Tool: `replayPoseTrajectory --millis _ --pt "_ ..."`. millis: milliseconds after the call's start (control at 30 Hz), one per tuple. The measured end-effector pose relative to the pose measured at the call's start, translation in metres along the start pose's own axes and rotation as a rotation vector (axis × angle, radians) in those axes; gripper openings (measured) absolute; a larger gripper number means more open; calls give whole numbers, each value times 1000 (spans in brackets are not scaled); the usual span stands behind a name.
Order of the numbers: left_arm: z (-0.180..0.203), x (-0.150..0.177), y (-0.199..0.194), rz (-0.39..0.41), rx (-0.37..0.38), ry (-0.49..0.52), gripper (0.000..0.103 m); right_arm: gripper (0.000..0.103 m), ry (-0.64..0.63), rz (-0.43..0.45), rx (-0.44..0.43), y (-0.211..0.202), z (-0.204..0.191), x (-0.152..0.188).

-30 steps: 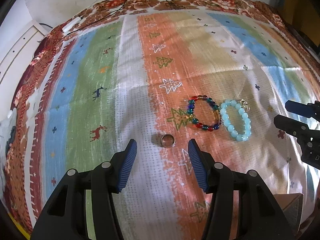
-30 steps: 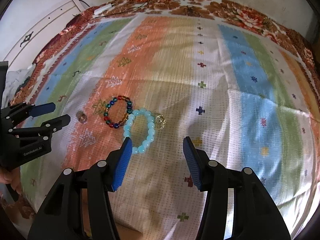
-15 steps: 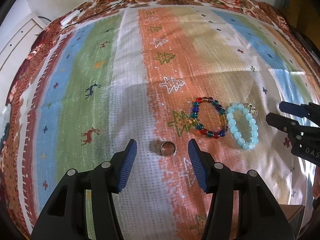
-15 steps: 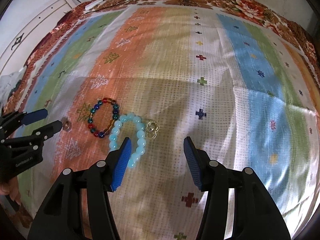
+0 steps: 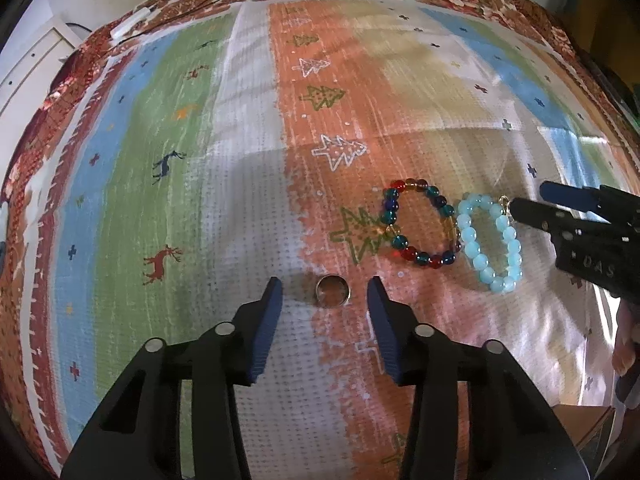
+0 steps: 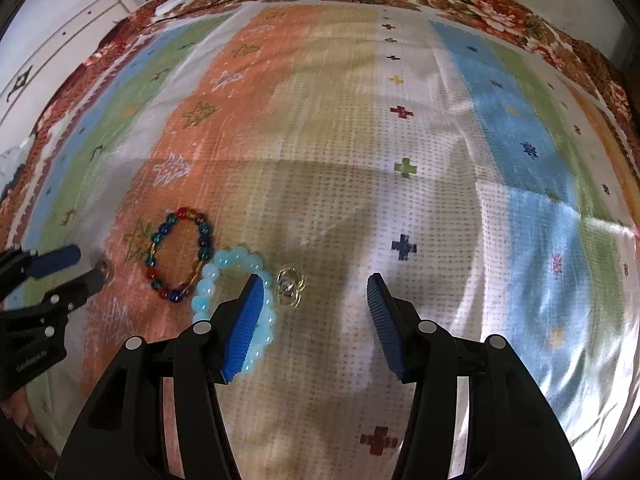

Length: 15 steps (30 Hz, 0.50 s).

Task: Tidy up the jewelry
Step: 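Close the left tool on the gold ring while the right tool grasps the gold charm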

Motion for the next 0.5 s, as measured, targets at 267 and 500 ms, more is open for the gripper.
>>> replayPoseTrajectory --millis 267,500 --pt "1 -3 7 -8 17 7 33 54 2 -17 2 9 -1 0" --pt "1 -1 11 -15 16 16 28 54 66 -23 -21 12 10 -3"
Point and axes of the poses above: each gripper's, at about its wrist camera, not at the fingertips, and y roughly the way its jaws point, z to its right, x to its underside, the point moved 2 cm from there along y, roughly the way its jaws point, and after that the axes turned 3 degrees about -x, right-handed, at the moved point
